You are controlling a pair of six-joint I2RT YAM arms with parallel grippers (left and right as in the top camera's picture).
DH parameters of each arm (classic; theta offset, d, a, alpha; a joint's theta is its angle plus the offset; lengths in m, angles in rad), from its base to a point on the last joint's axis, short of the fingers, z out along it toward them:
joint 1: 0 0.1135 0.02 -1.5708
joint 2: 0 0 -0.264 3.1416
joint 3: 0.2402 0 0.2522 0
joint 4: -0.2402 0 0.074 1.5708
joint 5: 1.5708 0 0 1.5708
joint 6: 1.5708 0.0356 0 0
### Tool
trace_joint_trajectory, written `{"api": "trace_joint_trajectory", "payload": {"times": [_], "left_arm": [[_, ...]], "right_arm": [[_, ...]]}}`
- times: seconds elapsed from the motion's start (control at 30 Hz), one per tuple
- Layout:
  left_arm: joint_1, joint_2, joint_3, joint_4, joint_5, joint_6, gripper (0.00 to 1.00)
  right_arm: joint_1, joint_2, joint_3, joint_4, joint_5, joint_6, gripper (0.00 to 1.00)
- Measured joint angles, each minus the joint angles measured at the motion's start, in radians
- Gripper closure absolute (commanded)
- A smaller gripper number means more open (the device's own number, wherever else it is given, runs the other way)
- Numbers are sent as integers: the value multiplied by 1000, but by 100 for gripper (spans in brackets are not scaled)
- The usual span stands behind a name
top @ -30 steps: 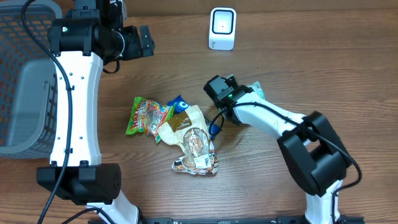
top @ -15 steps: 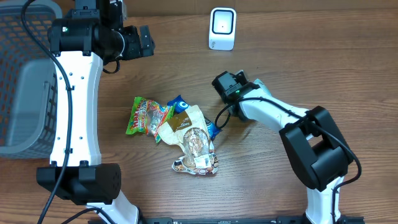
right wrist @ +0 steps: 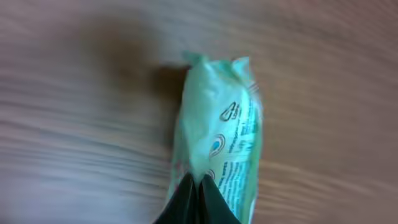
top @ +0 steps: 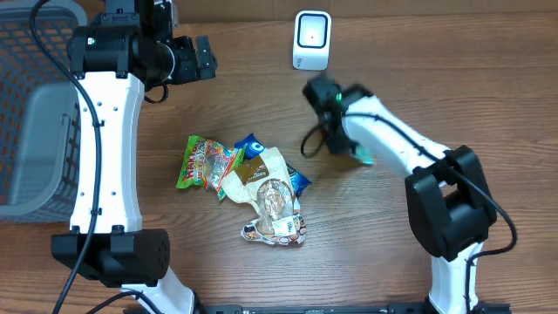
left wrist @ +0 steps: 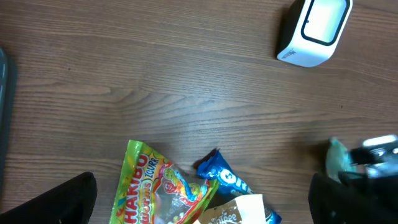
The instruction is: Scan the item barcode
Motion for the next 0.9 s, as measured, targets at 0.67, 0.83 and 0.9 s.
{"api": "trace_joint_trajectory", "payload": {"times": [0.67,0.83,0.9], "left_arm": [[0,0,0,-1,0,0,0],[0,0,0,0,0,0,0],[0,0,0,0,0,0,0]], "right_arm": [[-193,-5,21,220,-978,214,96],[-233,-2,-100,247,-961,248,66],[-250,-1,-110,217,-920,235,56]]}}
